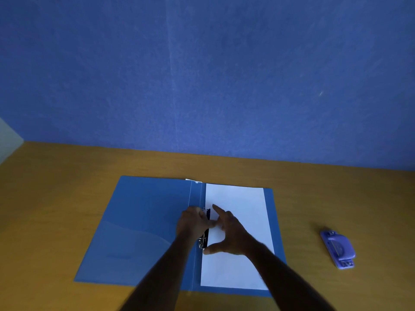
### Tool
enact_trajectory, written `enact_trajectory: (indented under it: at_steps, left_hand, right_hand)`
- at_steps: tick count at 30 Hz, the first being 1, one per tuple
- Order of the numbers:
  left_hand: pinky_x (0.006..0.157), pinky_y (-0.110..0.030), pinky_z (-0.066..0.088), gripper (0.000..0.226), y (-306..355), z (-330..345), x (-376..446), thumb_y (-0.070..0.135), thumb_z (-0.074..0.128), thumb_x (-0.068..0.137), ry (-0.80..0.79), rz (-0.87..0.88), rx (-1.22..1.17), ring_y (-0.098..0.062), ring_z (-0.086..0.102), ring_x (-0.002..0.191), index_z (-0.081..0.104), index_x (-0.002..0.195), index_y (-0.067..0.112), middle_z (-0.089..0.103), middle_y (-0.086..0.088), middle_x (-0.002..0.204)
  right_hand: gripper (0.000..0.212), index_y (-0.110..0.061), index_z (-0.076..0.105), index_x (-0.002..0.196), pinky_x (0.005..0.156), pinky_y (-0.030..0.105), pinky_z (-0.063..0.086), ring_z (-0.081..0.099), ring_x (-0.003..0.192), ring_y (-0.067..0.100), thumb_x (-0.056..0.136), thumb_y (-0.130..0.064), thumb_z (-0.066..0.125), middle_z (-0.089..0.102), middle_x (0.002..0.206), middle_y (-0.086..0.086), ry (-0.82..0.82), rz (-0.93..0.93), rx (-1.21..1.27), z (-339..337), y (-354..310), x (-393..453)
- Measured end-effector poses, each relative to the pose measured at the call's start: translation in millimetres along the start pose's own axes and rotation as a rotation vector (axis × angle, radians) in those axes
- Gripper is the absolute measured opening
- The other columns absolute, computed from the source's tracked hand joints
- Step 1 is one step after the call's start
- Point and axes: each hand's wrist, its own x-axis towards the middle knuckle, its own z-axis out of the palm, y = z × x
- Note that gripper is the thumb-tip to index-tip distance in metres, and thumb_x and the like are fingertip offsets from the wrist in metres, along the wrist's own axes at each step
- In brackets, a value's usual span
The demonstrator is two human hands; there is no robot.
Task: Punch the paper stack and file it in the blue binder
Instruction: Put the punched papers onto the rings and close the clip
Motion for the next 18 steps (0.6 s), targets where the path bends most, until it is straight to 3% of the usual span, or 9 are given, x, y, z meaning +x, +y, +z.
enact_trajectory:
  at_steps: [5,12,15,18]
  left_hand:
    - [0.049,-0.021,0.038,0.054,3.5,2.6,-5.9,0.065,0.081,0.050,0.029,0.009,0.094,-0.009,0.062,0.063,0.059,0.074,0.023,0.065,0.007,0.073]
    - [0.056,-0.025,0.048,0.048,-2.1,0.5,-5.1,0.066,0.076,0.058,0.016,0.093,0.213,-0.008,0.064,0.067,0.060,0.074,0.024,0.066,0.009,0.071]
    - [0.055,-0.026,0.049,0.041,-11.3,-6.7,-0.4,0.057,0.080,0.061,-0.010,0.123,0.165,-0.006,0.064,0.065,0.061,0.072,0.022,0.067,0.009,0.070]
    - [0.068,-0.034,0.059,0.027,-19.3,-12.5,4.4,0.036,0.084,0.066,-0.065,0.159,0.104,-0.007,0.066,0.069,0.061,0.073,0.023,0.068,0.009,0.073]
  right_hand:
    - [0.127,-0.034,0.012,0.156,0.110,0.041,0.040,0.034,0.136,0.022,0.056,-0.057,0.088,0.033,0.149,0.000,-0.021,-0.016,-0.062,0.4,0.0,1.0]
    - [0.120,-0.029,0.020,0.154,0.108,0.043,0.041,0.034,0.134,0.024,0.058,-0.055,0.087,0.036,0.145,0.003,-0.035,-0.022,-0.175,1.8,-2.9,2.4]
    - [0.125,-0.025,0.014,0.156,0.111,0.044,0.039,0.031,0.137,0.025,0.060,-0.057,0.086,0.032,0.149,0.005,-0.048,-0.011,-0.209,0.8,-4.0,2.3]
    - [0.130,-0.023,0.007,0.157,0.112,0.046,0.037,0.029,0.139,0.027,0.060,-0.058,0.085,0.029,0.151,0.007,-0.061,0.001,-0.248,-0.9,-7.7,3.5]
